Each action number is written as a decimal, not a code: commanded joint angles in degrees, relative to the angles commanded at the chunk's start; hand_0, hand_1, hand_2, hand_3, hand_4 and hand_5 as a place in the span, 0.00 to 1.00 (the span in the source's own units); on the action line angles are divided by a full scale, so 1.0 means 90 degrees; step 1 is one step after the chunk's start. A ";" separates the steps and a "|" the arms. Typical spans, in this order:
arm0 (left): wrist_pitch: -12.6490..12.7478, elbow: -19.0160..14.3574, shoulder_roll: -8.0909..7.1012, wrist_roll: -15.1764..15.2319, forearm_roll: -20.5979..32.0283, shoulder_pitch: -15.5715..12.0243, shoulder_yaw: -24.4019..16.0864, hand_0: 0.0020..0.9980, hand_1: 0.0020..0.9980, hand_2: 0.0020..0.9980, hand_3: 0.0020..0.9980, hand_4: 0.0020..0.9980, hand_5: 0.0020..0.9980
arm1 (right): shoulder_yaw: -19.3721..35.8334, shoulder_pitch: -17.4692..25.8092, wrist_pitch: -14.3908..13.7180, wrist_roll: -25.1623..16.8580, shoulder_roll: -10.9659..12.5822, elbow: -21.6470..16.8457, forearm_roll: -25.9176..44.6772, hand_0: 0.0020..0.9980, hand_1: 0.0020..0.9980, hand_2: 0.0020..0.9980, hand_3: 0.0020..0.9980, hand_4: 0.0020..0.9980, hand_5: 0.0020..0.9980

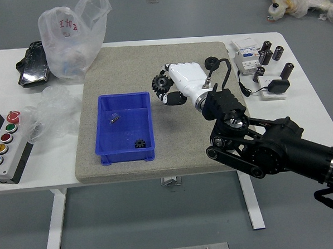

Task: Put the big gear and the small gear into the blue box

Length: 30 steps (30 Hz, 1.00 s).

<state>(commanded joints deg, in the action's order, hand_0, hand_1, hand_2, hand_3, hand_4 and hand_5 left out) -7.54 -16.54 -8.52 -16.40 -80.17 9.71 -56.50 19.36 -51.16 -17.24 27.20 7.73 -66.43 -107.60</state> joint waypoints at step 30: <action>-0.0002 -0.0009 0.0001 -0.0031 -0.0002 -0.0036 -0.0022 0.71 0.53 0.55 0.69 0.71 0.54 | -0.0603 0.0308 0.0550 0.0116 -0.0300 -0.0804 -0.0160 0.49 0.81 0.90 0.94 0.71 0.25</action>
<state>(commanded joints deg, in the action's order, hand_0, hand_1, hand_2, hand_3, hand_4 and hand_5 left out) -7.56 -16.61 -8.51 -16.68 -80.19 9.38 -56.69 13.93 -48.39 -12.29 28.25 5.03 -73.67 -109.04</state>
